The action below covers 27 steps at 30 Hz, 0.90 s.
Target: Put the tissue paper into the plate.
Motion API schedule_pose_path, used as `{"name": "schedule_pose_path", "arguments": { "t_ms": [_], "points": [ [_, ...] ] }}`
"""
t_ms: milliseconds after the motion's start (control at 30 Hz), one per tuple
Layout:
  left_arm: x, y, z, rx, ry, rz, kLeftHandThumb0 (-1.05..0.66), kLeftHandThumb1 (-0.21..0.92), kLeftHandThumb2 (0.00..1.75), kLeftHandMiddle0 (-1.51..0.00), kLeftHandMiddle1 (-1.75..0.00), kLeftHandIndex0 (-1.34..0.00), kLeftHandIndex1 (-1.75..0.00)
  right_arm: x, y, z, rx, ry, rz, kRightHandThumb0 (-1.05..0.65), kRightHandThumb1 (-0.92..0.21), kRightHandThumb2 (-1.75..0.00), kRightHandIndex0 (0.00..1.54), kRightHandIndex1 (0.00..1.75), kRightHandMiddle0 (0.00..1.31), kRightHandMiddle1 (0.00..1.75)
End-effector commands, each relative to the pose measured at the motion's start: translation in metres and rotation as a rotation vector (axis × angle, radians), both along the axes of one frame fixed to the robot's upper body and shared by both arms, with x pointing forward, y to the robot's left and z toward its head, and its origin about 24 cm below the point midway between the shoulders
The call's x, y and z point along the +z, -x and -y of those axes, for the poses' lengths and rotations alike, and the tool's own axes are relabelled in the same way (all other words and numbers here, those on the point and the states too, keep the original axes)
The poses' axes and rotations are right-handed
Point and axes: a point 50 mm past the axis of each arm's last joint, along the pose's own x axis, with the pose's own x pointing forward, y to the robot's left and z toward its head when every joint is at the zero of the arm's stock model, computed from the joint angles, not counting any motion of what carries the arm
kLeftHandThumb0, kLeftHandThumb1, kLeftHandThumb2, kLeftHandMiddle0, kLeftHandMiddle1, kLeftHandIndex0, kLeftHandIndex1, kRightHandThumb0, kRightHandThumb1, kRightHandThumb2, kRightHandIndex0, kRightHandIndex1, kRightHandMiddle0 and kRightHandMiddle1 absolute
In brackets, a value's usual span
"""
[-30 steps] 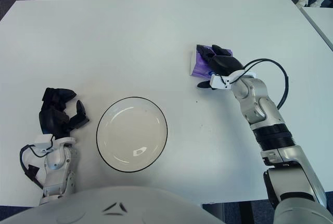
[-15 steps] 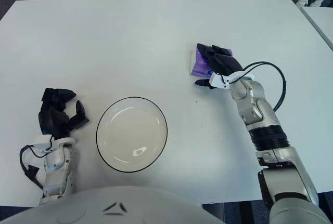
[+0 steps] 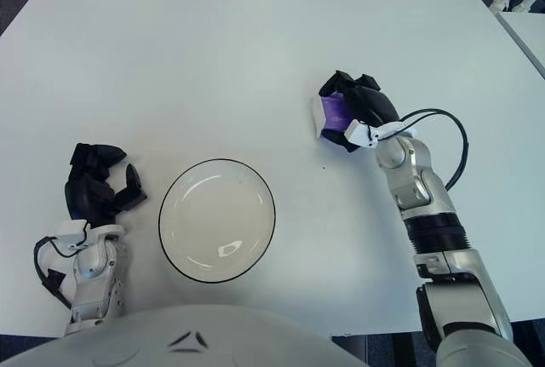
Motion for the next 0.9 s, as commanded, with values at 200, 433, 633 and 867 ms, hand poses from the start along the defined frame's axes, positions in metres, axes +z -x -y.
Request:
{"name": "schedule_pose_path", "arguments": {
  "t_ms": [200, 433, 633, 867],
  "points": [
    [-0.015, 0.006, 0.001, 0.020, 0.032, -0.086, -0.01, 0.26, 1.37, -0.67, -1.67, -0.44, -1.75, -0.029, 0.013, 0.001, 0.018, -0.075, -0.094, 0.00, 0.04, -1.69, 0.92, 1.64, 0.64, 1.75],
    [-0.015, 0.006, 0.002, 0.026, 0.021, -0.091, -0.01, 0.26, 1.38, -0.67, -1.68, -0.44, -1.75, -0.027, 0.018, 0.000, 0.049, -0.092, -0.069, 0.00, 0.05, -1.69, 0.93, 1.62, 0.65, 1.75],
    [-0.015, 0.007, 0.002, 0.027, 0.018, -0.088, -0.01, 0.26, 1.38, -0.68, -1.67, -0.44, -1.75, -0.019, 0.024, -0.003, 0.086, -0.116, -0.039, 0.00, 0.06, -1.69, 0.95, 1.60, 0.65, 1.75],
    [-0.015, 0.007, 0.002, 0.028, 0.010, -0.081, -0.01, 0.26, 1.37, -0.68, -1.65, -0.45, -1.75, -0.011, 0.031, -0.005, 0.097, -0.164, -0.017, 0.00, 0.04, -1.68, 0.93, 1.61, 0.63, 1.75]
  ]
}}
